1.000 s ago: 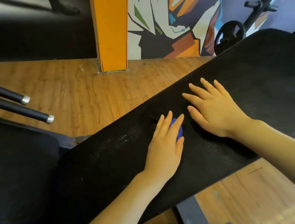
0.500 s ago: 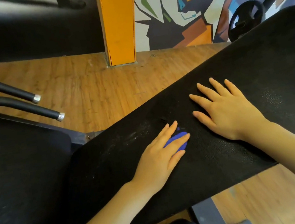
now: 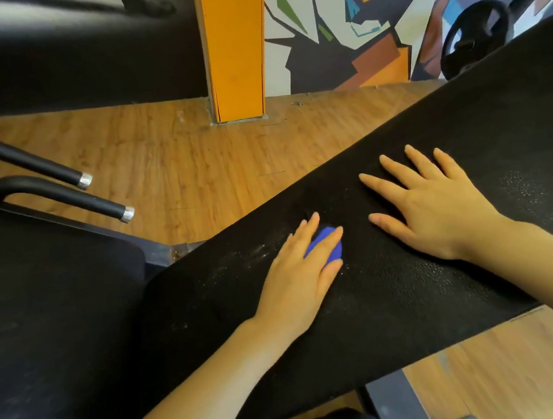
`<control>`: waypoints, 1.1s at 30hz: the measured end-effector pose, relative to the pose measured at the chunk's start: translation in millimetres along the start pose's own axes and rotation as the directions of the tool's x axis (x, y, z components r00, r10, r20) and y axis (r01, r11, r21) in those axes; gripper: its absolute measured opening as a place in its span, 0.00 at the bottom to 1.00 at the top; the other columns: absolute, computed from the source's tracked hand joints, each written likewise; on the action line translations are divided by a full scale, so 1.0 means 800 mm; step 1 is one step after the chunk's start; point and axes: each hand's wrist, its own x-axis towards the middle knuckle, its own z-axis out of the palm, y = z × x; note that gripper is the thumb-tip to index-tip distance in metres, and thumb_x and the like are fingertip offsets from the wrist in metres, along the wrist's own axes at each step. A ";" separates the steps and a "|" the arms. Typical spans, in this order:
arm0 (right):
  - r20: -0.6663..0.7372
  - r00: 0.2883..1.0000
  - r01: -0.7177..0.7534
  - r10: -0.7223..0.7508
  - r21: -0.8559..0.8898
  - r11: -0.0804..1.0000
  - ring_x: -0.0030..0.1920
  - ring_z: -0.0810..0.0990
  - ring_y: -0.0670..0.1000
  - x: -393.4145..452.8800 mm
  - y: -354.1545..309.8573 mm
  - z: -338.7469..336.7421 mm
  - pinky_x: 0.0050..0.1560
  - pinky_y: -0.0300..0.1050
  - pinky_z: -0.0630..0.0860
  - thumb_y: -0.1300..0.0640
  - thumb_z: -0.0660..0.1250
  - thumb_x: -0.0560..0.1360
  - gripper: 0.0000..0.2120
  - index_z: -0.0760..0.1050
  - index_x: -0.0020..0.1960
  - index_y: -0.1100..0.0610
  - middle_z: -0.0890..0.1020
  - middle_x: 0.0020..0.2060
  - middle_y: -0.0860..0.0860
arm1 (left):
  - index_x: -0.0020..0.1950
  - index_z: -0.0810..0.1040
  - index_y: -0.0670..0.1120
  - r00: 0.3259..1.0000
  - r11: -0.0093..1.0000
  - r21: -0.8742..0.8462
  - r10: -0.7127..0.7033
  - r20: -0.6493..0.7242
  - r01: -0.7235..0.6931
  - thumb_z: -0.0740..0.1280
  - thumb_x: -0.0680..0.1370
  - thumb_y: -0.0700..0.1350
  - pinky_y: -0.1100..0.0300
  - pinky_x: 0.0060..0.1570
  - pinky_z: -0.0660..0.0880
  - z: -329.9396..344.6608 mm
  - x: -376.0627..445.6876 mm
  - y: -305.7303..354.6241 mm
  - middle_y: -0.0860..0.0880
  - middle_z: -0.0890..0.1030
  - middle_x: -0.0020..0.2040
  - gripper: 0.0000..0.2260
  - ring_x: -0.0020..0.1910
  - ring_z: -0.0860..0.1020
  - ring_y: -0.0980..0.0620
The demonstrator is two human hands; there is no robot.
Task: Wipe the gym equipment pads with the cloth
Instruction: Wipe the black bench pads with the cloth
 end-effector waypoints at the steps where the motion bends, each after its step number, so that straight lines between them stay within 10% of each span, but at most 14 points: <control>1: 0.020 1.000 0.002 -0.002 0.015 1.000 0.77 0.45 0.60 0.003 -0.006 -0.002 0.73 0.62 0.41 0.31 0.34 0.73 0.34 0.45 0.77 0.41 0.51 0.78 0.51 | 0.77 0.54 0.58 0.997 0.997 -0.010 -0.070 -0.012 0.070 0.55 0.83 0.51 0.63 0.70 0.42 0.002 0.026 -0.001 0.54 0.47 0.79 0.22 0.76 0.44 0.58; 6: -0.010 0.992 0.127 -0.127 0.065 0.990 0.77 0.43 0.57 0.015 -0.046 0.006 0.74 0.59 0.39 0.36 0.37 0.77 0.31 0.47 0.78 0.43 0.50 0.78 0.51 | 0.77 0.59 0.55 0.980 0.980 -0.077 -0.188 -0.070 0.183 0.53 0.84 0.50 0.52 0.75 0.52 0.001 0.067 -0.002 0.53 0.51 0.80 0.20 0.78 0.47 0.55; 13: -0.233 0.973 0.100 0.005 0.434 0.896 0.77 0.47 0.55 0.014 -0.044 0.007 0.74 0.48 0.43 0.57 0.58 0.78 0.32 0.49 0.78 0.56 0.56 0.77 0.55 | 0.72 0.47 0.62 0.998 1.000 -0.023 0.007 0.057 -0.006 0.53 0.84 0.49 0.67 0.72 0.41 -0.007 -0.028 -0.007 0.62 0.43 0.76 0.21 0.73 0.37 0.67; 20: -0.181 0.983 0.098 -0.027 0.400 0.911 0.77 0.46 0.55 0.019 -0.044 0.010 0.75 0.51 0.42 0.58 0.58 0.76 0.34 0.47 0.79 0.54 0.55 0.77 0.53 | 0.78 0.57 0.53 0.990 0.988 -0.056 -0.142 -0.007 0.142 0.53 0.84 0.50 0.48 0.75 0.55 -0.005 0.120 -0.010 0.50 0.50 0.80 0.21 0.78 0.47 0.52; 27: -0.181 0.979 0.109 -0.089 0.105 0.988 0.72 0.64 0.64 0.027 0.002 0.001 0.69 0.63 0.59 0.50 0.52 0.77 0.25 0.71 0.70 0.56 0.70 0.70 0.59 | 0.77 0.51 0.54 0.982 0.983 -0.044 0.180 0.054 -0.177 0.49 0.81 0.52 0.62 0.71 0.39 0.003 -0.028 0.010 0.54 0.47 0.79 0.23 0.76 0.42 0.58; 33: -0.160 0.987 0.029 -0.016 0.077 0.997 0.76 0.56 0.59 0.030 0.033 0.004 0.73 0.61 0.49 0.46 0.52 0.80 0.23 0.66 0.73 0.48 0.64 0.74 0.54 | 0.79 0.54 0.51 0.997 0.997 -0.006 -0.072 0.019 0.072 0.53 0.84 0.48 0.53 0.75 0.45 -0.004 0.121 0.018 0.48 0.48 0.80 0.22 0.78 0.45 0.51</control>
